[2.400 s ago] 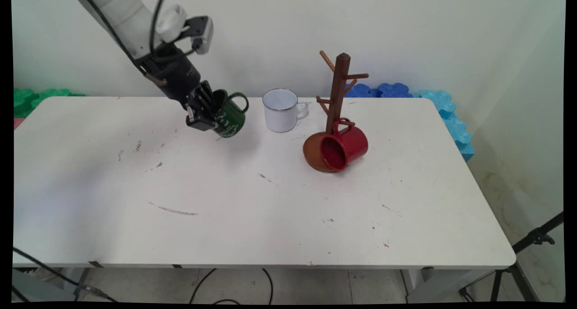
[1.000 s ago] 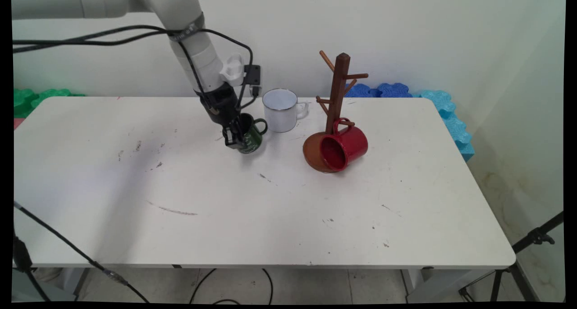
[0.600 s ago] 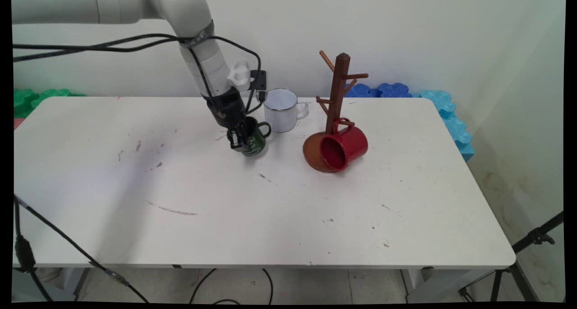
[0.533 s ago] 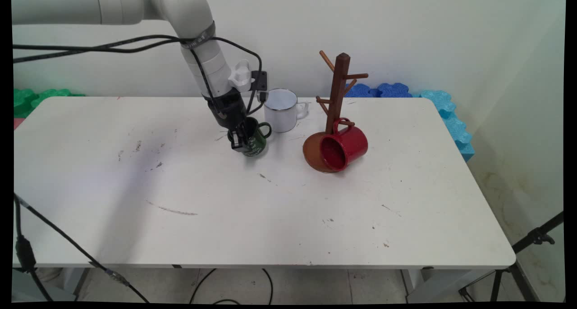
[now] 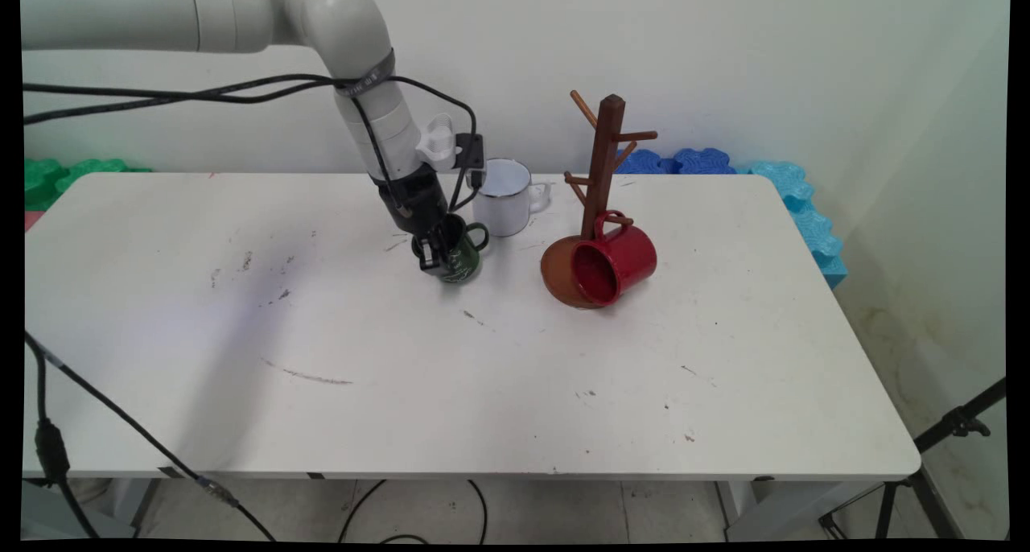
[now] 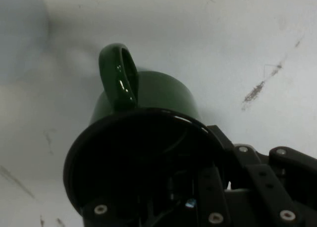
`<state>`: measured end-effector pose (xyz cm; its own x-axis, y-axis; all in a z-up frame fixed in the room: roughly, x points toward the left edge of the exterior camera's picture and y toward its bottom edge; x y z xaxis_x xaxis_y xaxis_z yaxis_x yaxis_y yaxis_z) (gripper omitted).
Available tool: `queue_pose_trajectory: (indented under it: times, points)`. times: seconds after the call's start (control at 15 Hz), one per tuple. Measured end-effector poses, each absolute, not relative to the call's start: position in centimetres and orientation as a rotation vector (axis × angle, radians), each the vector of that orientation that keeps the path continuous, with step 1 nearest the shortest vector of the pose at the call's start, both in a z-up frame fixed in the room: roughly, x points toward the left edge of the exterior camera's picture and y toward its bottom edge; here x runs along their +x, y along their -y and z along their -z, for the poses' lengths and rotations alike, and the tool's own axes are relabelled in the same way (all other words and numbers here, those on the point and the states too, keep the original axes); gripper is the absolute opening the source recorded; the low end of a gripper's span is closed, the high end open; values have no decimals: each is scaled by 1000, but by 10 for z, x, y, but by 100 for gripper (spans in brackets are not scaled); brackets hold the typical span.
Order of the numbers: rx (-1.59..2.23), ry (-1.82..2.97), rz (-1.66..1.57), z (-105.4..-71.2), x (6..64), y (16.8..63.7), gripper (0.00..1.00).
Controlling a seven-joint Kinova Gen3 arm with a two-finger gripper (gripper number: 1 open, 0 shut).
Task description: Place the picked object on the table
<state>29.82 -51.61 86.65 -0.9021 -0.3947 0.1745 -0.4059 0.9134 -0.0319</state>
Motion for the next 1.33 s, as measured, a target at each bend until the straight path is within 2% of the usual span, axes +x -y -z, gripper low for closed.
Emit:
queue_pose_trajectory:
  times: [0.8,0.87,1.33]
  points:
    - [634,2900,-96,-857,295,521,0]
    - [637,2895,-98,-856,295,521,100]
    - [621,2838,-123,-862,288,522,100]
